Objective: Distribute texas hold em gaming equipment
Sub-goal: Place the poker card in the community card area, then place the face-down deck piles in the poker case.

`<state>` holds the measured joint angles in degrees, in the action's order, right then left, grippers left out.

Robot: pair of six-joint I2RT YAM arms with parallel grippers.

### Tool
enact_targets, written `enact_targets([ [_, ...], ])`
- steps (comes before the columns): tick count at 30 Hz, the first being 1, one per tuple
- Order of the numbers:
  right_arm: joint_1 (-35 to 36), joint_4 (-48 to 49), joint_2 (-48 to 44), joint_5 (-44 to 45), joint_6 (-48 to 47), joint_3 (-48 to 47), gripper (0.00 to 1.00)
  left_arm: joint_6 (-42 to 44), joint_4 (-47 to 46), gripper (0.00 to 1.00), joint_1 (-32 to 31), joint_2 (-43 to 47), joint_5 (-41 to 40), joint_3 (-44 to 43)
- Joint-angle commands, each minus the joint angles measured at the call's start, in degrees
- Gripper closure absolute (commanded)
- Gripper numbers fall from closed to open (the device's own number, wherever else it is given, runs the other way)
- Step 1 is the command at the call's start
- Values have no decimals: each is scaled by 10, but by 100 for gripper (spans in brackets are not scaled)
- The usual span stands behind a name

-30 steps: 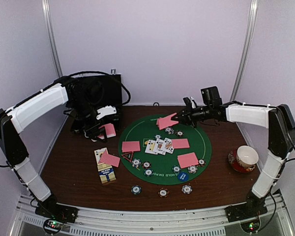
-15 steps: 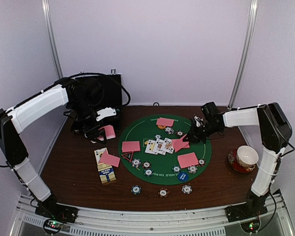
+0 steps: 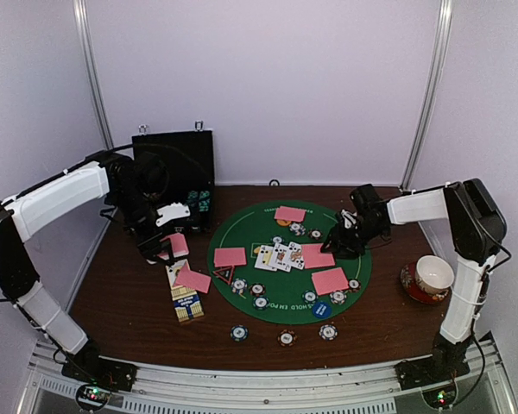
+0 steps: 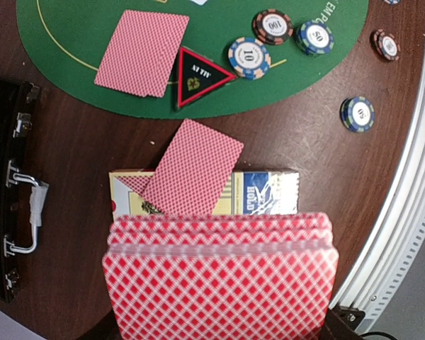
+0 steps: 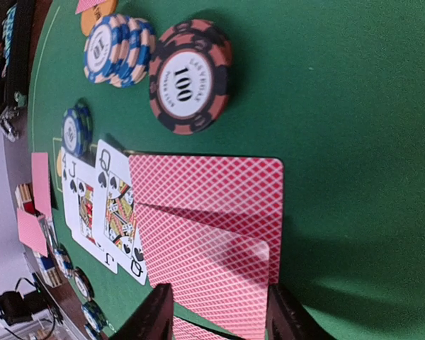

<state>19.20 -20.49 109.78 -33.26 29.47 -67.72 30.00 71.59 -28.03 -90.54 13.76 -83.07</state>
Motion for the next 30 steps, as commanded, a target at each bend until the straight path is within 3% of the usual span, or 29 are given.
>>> enact_targets([
  [1,2,-36,-32,55,-22,-26,44,21,-44,100,9,26,-13,47],
  [5,3,-70,-72,85,-33,-39,27,33,-80,100,9,27,-23,99],
  [8,6,-85,-104,96,-35,-42,20,38,-104,100,9,17,-23,125],
  [21,16,-121,-187,101,-19,-21,12,55,-207,100,9,-67,-33,160],
  [28,16,-133,-226,113,-15,-8,9,56,-242,75,9,-88,-49,202],
  [29,17,-135,-228,116,-15,-6,9,55,-245,68,9,-88,-50,206],
  [30,17,-137,-230,117,-15,-5,8,54,-247,55,9,-87,-50,210],
])
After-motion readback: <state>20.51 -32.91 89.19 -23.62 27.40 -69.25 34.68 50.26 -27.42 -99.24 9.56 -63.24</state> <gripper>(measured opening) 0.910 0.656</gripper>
